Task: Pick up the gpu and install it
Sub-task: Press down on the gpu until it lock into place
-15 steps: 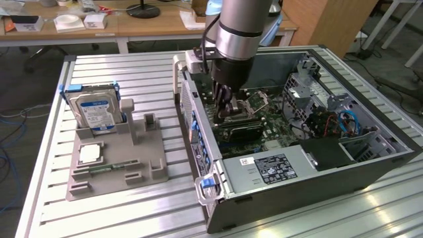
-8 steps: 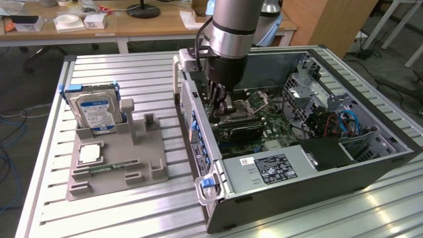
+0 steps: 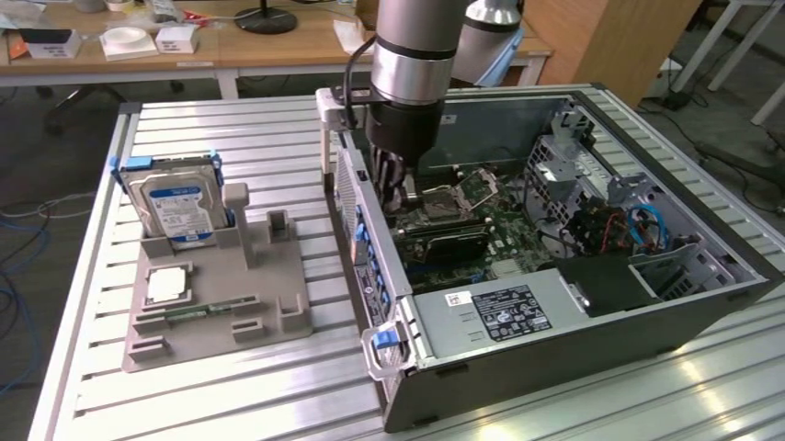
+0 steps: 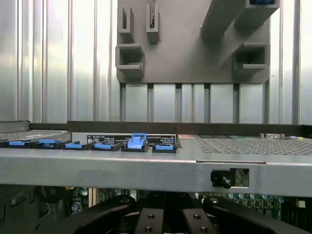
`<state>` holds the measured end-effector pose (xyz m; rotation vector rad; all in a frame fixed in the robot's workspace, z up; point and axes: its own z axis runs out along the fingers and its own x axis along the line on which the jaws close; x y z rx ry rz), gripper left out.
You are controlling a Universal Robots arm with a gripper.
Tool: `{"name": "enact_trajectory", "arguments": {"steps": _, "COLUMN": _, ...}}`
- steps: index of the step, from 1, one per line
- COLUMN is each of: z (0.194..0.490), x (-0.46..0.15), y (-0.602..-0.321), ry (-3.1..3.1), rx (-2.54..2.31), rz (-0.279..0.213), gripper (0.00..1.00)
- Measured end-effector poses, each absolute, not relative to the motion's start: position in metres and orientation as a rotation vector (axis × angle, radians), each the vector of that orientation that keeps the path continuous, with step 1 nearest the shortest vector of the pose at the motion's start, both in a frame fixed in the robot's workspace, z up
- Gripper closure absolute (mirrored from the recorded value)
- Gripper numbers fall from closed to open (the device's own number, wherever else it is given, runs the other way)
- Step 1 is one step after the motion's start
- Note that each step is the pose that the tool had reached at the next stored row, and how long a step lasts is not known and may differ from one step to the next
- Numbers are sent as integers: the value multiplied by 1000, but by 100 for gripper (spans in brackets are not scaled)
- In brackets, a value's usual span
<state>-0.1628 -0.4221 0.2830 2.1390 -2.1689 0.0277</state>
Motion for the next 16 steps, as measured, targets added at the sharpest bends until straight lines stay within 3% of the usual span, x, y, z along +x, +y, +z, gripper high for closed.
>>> {"name": "enact_trajectory", "arguments": {"steps": 16, "z": 283, "x": -162, "y": -422, "ry": -2169, "rx": 2138, "rz": 27, "gripper": 90}}
